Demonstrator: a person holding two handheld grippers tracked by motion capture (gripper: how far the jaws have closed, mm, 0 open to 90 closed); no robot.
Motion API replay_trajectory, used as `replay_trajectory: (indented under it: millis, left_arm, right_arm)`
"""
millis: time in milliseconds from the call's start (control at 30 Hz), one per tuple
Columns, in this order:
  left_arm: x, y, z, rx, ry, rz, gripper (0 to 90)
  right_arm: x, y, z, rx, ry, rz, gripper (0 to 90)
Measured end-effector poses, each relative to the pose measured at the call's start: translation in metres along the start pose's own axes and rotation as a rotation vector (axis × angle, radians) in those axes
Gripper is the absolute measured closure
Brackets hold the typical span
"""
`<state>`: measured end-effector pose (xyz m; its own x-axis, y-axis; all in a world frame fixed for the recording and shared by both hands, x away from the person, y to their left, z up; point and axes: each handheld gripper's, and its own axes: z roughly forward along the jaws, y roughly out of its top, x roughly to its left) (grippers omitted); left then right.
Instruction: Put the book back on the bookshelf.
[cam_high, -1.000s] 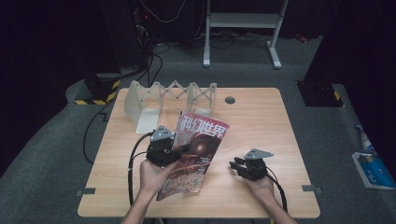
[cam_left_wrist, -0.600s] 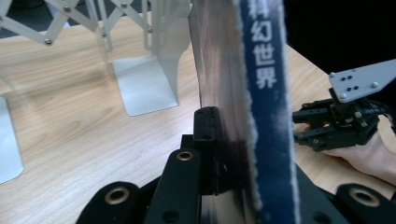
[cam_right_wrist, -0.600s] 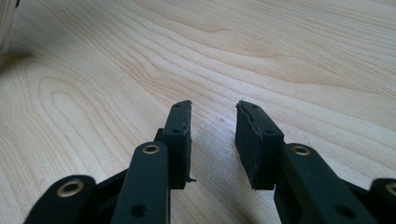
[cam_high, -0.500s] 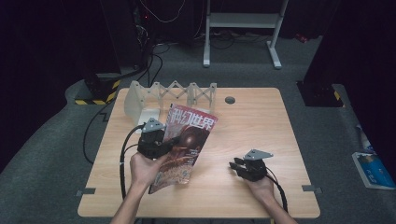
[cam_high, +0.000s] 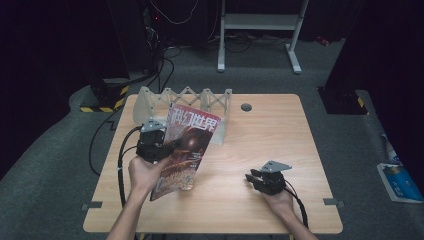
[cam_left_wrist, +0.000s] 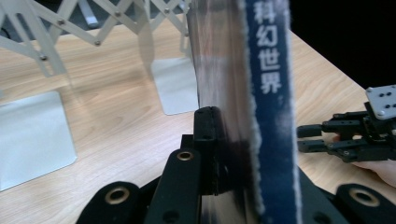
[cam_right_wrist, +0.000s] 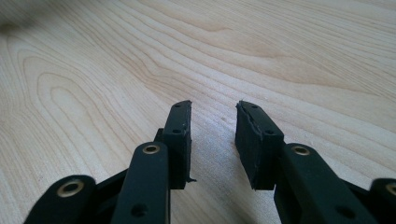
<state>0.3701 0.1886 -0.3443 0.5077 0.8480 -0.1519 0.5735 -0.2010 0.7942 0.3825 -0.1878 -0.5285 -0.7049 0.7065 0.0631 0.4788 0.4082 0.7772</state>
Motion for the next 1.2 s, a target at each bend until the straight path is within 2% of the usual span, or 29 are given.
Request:
replay_trajectory:
  millis: [100, 133, 167, 367, 833, 1200]
  left_arm:
    - [0.004, 0.002, -0.003, -0.001, 0.014, 0.004, 83.8]
    - [0.004, 0.002, -0.004, -0.011, 0.017, -0.009, 83.8]
    - [0.006, 0.003, -0.005, -0.012, 0.025, -0.001, 83.8]
    - [0.013, 0.006, -0.006, -0.015, 0.041, -0.019, 83.8]
    - [0.031, 0.015, -0.009, 0.006, 0.105, -0.019, 83.6]
    - [0.042, 0.022, -0.008, 0.031, 0.123, -0.036, 83.4]
  right_arm:
    - [0.000, 0.000, 0.000, 0.000, 0.000, -0.001, 65.8]
    - [0.000, 0.000, 0.000, 0.000, -0.001, -0.002, 65.8]
    - [0.000, 0.000, 0.000, 0.000, -0.001, -0.003, 65.8]
    - [0.001, 0.000, 0.000, 0.002, -0.005, -0.005, 65.8]
    - [0.002, 0.000, 0.000, 0.003, -0.011, -0.015, 65.8]
    - [0.003, 0.000, 0.000, 0.003, -0.012, -0.016, 65.8]
